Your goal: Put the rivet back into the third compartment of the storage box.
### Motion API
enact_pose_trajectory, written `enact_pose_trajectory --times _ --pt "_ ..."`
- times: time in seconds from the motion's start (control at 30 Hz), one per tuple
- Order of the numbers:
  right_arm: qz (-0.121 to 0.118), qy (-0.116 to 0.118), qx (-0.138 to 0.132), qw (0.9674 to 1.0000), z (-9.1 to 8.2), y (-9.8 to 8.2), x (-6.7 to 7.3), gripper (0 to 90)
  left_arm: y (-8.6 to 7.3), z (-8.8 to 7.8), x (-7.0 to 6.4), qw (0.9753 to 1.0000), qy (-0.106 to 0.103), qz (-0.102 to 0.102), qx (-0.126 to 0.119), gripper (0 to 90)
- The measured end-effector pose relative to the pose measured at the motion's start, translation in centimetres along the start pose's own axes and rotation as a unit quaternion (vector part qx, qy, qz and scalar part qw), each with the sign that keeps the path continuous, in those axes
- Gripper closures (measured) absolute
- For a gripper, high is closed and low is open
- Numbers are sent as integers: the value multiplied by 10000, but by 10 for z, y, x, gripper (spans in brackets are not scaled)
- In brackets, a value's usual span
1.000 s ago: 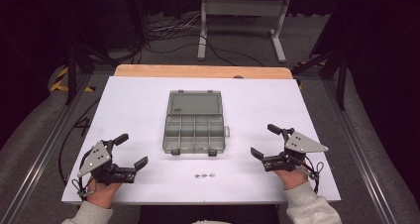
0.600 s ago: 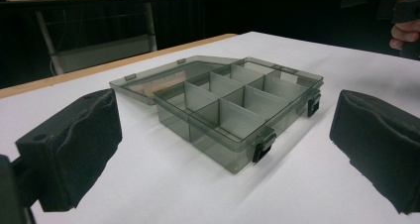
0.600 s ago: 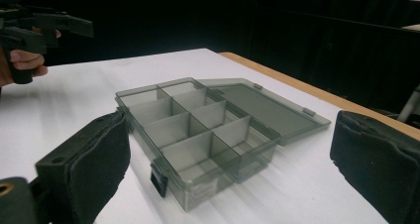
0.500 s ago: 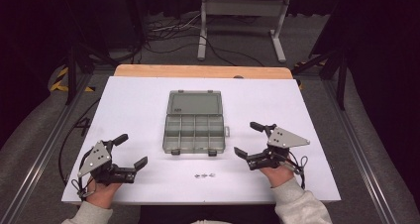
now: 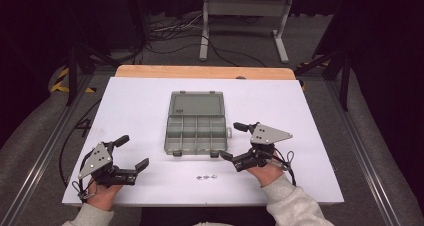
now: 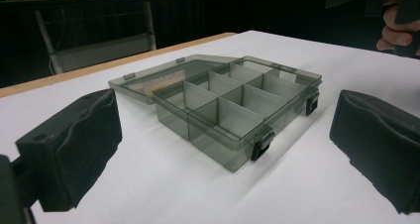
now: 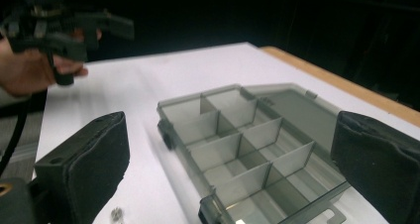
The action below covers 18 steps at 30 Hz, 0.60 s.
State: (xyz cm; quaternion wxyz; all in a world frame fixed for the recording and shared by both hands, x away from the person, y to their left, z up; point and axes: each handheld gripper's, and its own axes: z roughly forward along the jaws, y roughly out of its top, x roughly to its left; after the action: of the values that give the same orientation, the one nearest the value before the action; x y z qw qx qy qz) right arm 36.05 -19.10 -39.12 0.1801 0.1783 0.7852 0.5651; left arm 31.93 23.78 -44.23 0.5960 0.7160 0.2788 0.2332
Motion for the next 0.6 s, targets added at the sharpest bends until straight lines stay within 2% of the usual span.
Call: enact_pose_trajectory --times 0.13,0.23,0.37,0.4,0.43,0.6 --pt "-248 93 659 9975 8 13 4 28 0 0 0 10000 -20 -4 36 2" --pt "-451 197 1218 9913 14 21 7 48 0 0 0 10000 -21 4 35 3" --pt "-680 418 1949 9776 24 30 13 67 0 0 0 10000 -23 10 40 5" --pt "-718 428 2063 9749 26 31 14 67 0 0 0 10000 -23 10 40 5" --pt "-718 428 2063 9749 26 31 14 67 0 0 0 10000 -26 9 43 5" --pt "-914 473 2577 9607 33 39 19 67 0 0 0 10000 -33 14 52 5"
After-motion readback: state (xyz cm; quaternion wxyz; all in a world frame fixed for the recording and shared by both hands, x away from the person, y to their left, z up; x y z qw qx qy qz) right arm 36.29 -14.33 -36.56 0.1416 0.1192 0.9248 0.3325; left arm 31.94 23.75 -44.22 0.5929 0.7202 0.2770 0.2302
